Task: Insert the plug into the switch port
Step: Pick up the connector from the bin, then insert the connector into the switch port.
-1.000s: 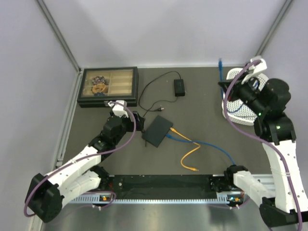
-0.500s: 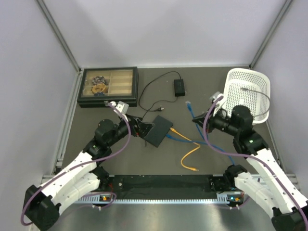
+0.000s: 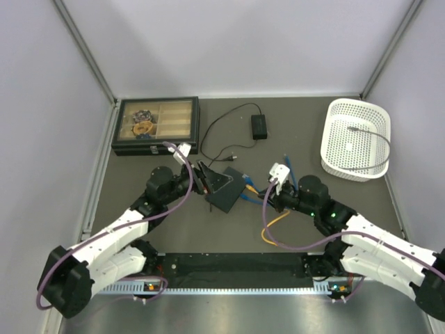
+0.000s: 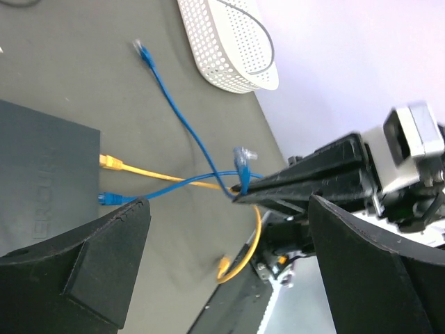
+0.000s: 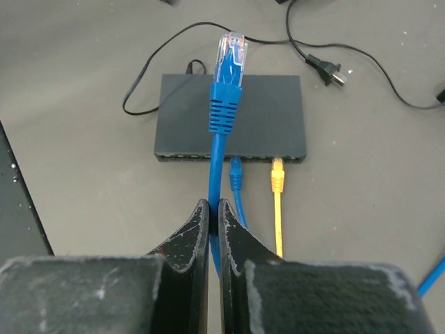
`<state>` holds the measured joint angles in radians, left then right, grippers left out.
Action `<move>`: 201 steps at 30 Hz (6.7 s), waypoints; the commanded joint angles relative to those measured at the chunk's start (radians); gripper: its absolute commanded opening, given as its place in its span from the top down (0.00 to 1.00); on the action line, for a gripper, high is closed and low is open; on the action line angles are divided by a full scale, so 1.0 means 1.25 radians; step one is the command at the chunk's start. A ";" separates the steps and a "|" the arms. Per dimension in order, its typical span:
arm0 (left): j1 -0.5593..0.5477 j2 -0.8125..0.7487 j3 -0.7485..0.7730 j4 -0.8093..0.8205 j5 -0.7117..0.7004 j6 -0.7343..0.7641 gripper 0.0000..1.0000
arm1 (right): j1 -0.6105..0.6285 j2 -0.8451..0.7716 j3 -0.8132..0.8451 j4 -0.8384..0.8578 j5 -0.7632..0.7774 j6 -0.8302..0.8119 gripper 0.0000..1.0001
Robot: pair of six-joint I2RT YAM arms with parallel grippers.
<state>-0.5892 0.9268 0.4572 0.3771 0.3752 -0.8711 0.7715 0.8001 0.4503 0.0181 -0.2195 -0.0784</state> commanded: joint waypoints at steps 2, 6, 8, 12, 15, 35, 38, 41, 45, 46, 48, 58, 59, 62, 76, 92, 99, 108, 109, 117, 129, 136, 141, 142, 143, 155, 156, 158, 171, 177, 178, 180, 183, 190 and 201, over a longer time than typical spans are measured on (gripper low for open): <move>-0.010 0.065 0.017 0.118 0.016 -0.117 0.03 | 0.070 0.038 -0.004 0.129 0.097 -0.040 1.00; -0.030 0.087 0.020 0.136 -0.003 -0.131 0.08 | 0.106 0.085 -0.003 0.160 0.130 -0.050 1.00; -0.035 0.097 0.021 0.145 -0.017 -0.134 0.12 | 0.121 0.100 -0.001 0.168 0.136 -0.051 1.00; -0.042 0.108 0.020 0.150 -0.037 -0.139 0.24 | 0.130 0.116 -0.004 0.189 0.146 -0.049 1.00; -0.044 0.111 0.013 0.148 -0.052 -0.140 0.37 | 0.135 0.121 -0.006 0.193 0.152 -0.049 1.00; -0.060 0.188 0.001 0.194 -0.061 -0.176 0.70 | 0.178 0.170 -0.013 0.233 0.195 -0.056 1.00; -0.064 0.183 -0.005 0.187 -0.061 -0.176 0.73 | 0.178 0.172 -0.017 0.243 0.203 -0.055 1.00; -0.064 0.179 -0.010 0.181 -0.066 -0.173 0.76 | 0.178 0.177 -0.020 0.249 0.210 -0.051 1.00; -0.065 0.185 -0.009 0.181 -0.065 -0.172 0.92 | 0.179 0.176 -0.029 0.265 0.214 -0.050 1.00; -0.065 0.186 -0.007 0.181 -0.062 -0.171 0.99 | 0.178 0.177 -0.030 0.270 0.212 -0.049 0.99; -0.064 0.190 -0.005 0.183 -0.058 -0.171 1.00 | 0.178 0.175 -0.044 0.302 0.204 -0.045 0.93; -0.066 0.151 -0.059 0.261 -0.100 -0.230 1.00 | 0.178 0.180 -0.134 0.611 0.156 -0.064 0.61; -0.066 0.148 -0.067 0.269 -0.104 -0.241 1.00 | 0.179 0.183 -0.136 0.625 0.155 -0.066 0.61; -0.067 0.138 -0.088 0.307 -0.115 -0.266 1.00 | 0.178 0.200 -0.123 0.655 0.129 -0.070 0.61; -0.075 0.148 -0.113 0.370 -0.121 -0.312 1.00 | 0.178 0.291 -0.078 0.732 0.081 -0.069 0.67; -0.080 0.156 -0.125 0.392 -0.123 -0.325 1.00 | 0.178 0.299 -0.067 0.714 0.074 -0.065 1.00; -0.080 0.136 -0.058 0.195 -0.144 -0.169 0.55 | 0.178 0.271 -0.088 0.646 0.082 -0.053 1.00; -0.080 0.089 0.059 -0.154 -0.293 0.170 0.12 | 0.178 0.252 -0.145 0.538 0.112 -0.007 1.00; -0.080 0.097 0.062 -0.179 -0.316 0.193 0.12 | 0.178 0.259 -0.153 0.538 0.115 0.010 1.00; -0.078 0.236 0.123 -0.262 -0.272 0.338 0.11 | 0.194 0.376 -0.185 0.619 0.158 0.057 1.00; -0.080 0.364 0.135 -0.239 -0.265 0.368 0.12 | 0.201 0.598 -0.185 0.848 0.200 0.108 1.00; -0.080 0.381 0.134 -0.246 -0.266 0.369 0.14 | 0.201 0.650 -0.190 0.923 0.215 0.120 1.00; -0.078 0.379 0.131 -0.249 -0.267 0.369 0.15 | 0.201 0.641 -0.175 0.897 0.212 0.115 1.00; -0.080 0.380 0.134 -0.249 -0.267 0.369 0.15 | 0.201 0.642 -0.171 0.890 0.208 0.117 1.00; -0.078 0.378 0.134 -0.248 -0.266 0.368 0.15 | 0.201 0.644 -0.168 0.888 0.204 0.117 1.00; -0.080 0.362 0.129 -0.239 -0.267 0.350 0.16 | 0.201 0.668 -0.169 0.880 0.219 0.131 1.00; -0.080 0.362 0.130 -0.239 -0.266 0.348 0.16 | 0.201 0.669 -0.166 0.869 0.223 0.133 1.00; -0.080 0.362 0.131 -0.239 -0.265 0.347 0.16 | 0.201 0.673 -0.161 0.869 0.223 0.133 1.00; -0.080 0.359 0.132 -0.240 -0.256 0.346 0.16 | 0.201 0.679 -0.148 0.896 0.216 0.116 1.00; -0.080 0.365 0.136 -0.245 -0.254 0.347 0.16 | 0.201 0.639 -0.130 0.856 0.220 0.089 1.00; -0.080 0.367 0.136 -0.246 -0.252 0.347 0.16 | 0.201 0.634 -0.125 0.848 0.221 0.084 1.00; -0.080 0.369 0.137 -0.249 -0.251 0.347 0.16 | 0.207 0.623 -0.115 0.829 0.231 0.068 1.00; -0.080 0.372 0.141 -0.250 -0.246 0.346 0.16 | 0.215 0.628 -0.095 0.802 0.241 0.033 1.00; -0.083 0.374 0.129 -0.219 -0.217 0.276 0.21 | 0.248 0.727 -0.081 0.917 0.309 0.036 1.00; -0.102 0.352 0.083 -0.148 -0.236 0.202 0.22 | 0.301 0.847 -0.076 1.121 0.484 0.050 1.00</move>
<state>-0.7086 1.3857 0.5823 0.1772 0.0895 -0.5850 1.1378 1.8290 0.3294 1.2228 0.3099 -0.0311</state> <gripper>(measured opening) 0.779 0.145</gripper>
